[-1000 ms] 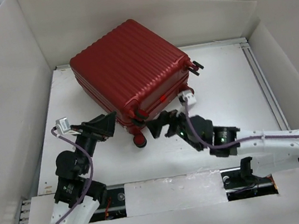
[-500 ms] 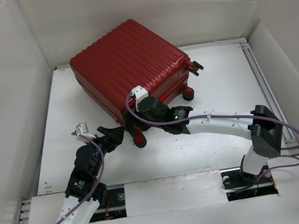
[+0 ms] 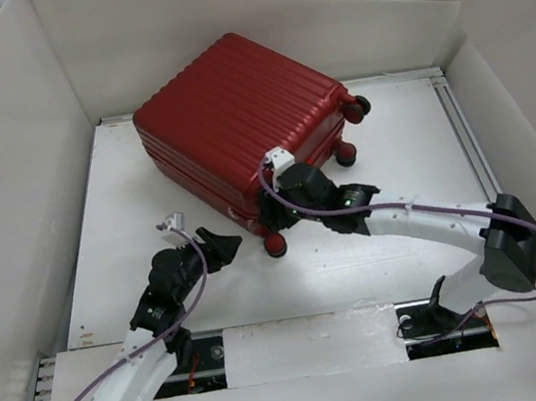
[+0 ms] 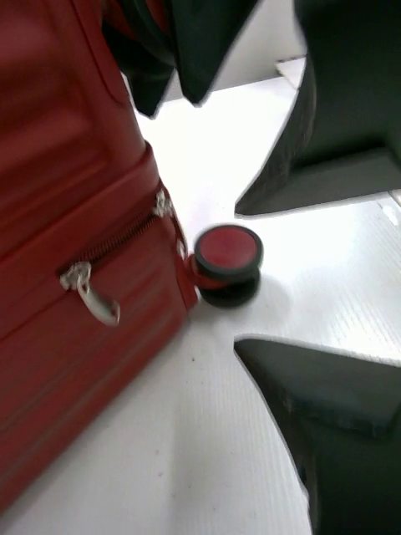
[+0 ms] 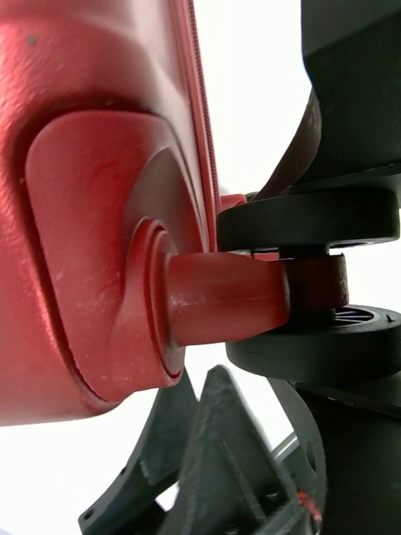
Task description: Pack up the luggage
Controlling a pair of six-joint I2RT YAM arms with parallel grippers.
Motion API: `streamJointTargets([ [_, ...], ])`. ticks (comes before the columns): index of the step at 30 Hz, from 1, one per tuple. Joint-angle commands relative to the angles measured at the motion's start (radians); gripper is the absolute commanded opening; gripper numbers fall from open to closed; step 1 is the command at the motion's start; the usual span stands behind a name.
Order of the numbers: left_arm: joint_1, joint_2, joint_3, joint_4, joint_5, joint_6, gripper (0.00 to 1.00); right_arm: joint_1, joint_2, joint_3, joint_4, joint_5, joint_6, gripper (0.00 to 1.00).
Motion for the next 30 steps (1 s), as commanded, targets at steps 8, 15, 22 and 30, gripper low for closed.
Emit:
streamJointTargets([
  [8,-0.007,0.105,0.048,0.219,0.101,0.161,0.49,-0.103,-0.122,-0.025,0.082,0.011,0.004,0.04],
  [15,-0.179,0.163,0.074,0.285,-0.023,0.255,0.64,-0.103,-0.094,-0.005,0.082,-0.024,0.004,0.02],
  [22,-0.376,0.209,0.102,0.288,-0.342,0.326,0.65,-0.103,-0.103,0.004,0.082,-0.035,0.004,0.0],
  [30,-0.376,0.436,0.183,0.393,-0.418,0.378,0.53,-0.074,-0.103,0.004,0.093,-0.045,0.004,0.0],
])
